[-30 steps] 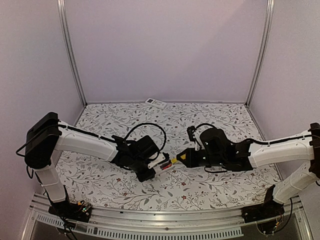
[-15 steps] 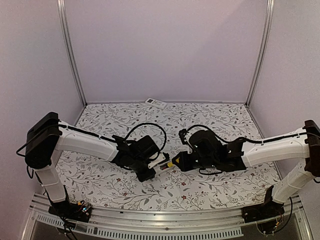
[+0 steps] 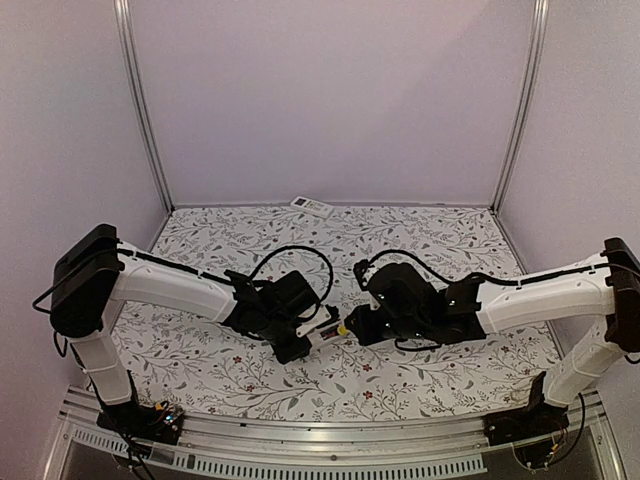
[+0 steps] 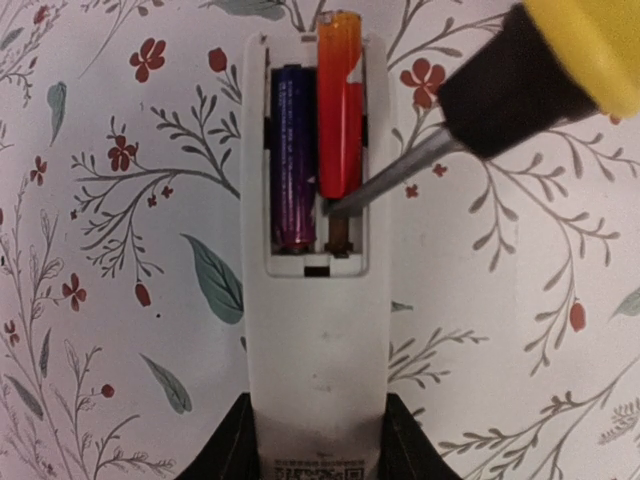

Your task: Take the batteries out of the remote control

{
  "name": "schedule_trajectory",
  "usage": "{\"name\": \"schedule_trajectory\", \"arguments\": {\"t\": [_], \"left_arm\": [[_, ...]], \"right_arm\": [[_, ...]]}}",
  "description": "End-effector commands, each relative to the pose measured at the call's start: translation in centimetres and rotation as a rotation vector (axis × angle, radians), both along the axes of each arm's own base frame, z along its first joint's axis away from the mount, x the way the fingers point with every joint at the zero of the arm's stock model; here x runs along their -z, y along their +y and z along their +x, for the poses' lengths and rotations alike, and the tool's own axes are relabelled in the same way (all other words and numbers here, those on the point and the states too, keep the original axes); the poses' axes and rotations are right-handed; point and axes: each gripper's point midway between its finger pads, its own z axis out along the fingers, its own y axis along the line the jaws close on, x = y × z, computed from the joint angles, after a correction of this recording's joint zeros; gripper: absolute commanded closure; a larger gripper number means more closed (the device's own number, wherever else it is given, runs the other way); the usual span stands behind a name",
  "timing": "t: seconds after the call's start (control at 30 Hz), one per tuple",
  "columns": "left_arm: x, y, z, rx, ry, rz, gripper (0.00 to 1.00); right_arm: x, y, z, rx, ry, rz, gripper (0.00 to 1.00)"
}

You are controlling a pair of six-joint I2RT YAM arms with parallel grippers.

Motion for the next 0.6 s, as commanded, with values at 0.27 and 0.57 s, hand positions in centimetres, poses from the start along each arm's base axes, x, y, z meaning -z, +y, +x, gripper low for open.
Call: {"name": "schedule_trajectory", "arguments": {"t": [0.27,0.57], "left_arm": [[1.7,0.2,-0.3,0.0,0.01,0.045,0.8],[1.7,0.1,-0.4,0.0,0.016,0.04,0.8]], "right_arm": [[-0.8,-2.1,1.1,0.115,-0.104,-0.14,1.0],[-2.2,-2.8,1.5,0.168,-0.134,-0.082,1.0]]}}
